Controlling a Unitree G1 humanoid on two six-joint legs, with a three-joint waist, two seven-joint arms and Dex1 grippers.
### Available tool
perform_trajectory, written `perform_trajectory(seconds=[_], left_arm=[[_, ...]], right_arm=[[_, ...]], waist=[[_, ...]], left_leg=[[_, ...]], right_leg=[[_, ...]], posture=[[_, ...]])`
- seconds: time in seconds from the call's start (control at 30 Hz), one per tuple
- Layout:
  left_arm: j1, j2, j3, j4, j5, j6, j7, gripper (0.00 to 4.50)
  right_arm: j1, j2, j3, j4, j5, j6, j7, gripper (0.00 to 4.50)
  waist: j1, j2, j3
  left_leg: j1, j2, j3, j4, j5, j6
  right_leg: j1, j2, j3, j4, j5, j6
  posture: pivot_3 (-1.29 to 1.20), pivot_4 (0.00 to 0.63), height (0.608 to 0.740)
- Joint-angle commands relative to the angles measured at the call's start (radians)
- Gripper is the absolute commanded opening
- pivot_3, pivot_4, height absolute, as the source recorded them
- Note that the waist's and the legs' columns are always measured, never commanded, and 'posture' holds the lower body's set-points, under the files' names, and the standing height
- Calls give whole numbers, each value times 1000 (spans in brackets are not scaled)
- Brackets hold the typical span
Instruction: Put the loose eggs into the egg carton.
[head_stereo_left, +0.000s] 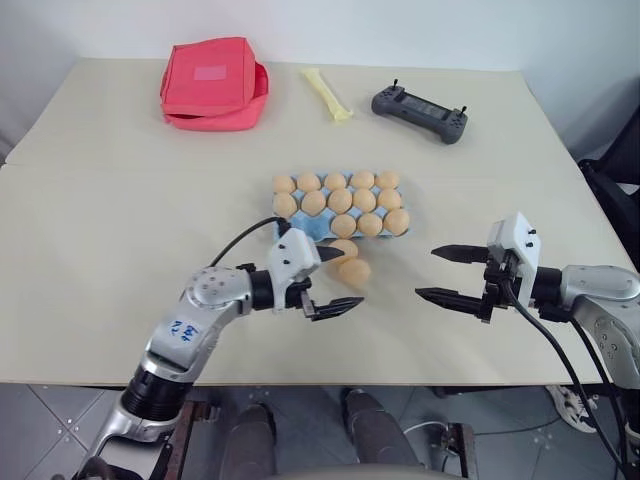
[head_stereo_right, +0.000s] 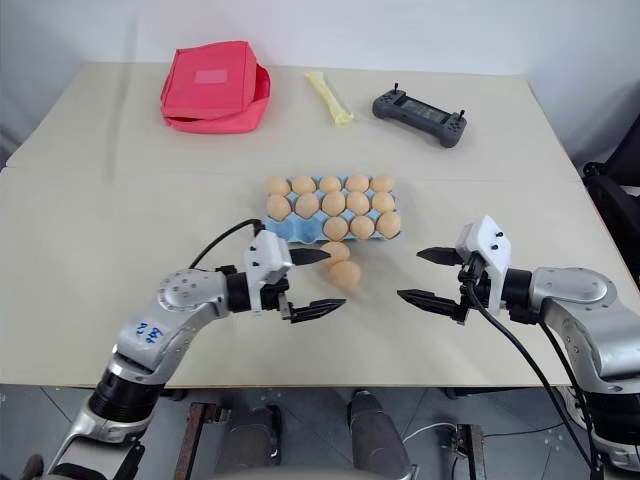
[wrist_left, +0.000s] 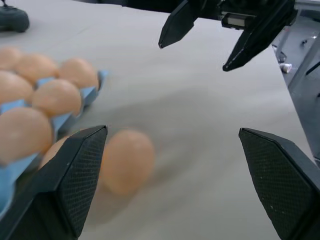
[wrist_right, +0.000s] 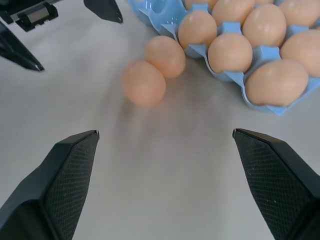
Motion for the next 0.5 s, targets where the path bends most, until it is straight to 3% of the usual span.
perform_trajectory(seconds=[0.03, 0.5], left_arm=[[-14, -26, -30, 5, 41, -8, 35, 4490], [-46, -120, -68, 99, 135, -24, 104, 4490]], right_arm=[[14, -21, -48, -31, 9, -14, -1, 4500], [18, -21, -50, -39, 7, -7, -11, 4500]], waist=[[1, 0, 0], [5, 0, 0]], left_leg=[[0, 0, 0, 0, 0, 0], [0, 0, 0, 0, 0, 0]], right_leg=[[0, 0, 0, 0, 0, 0], [0, 0, 0, 0, 0, 0]], posture=[[0, 150, 740], [0, 150, 740]])
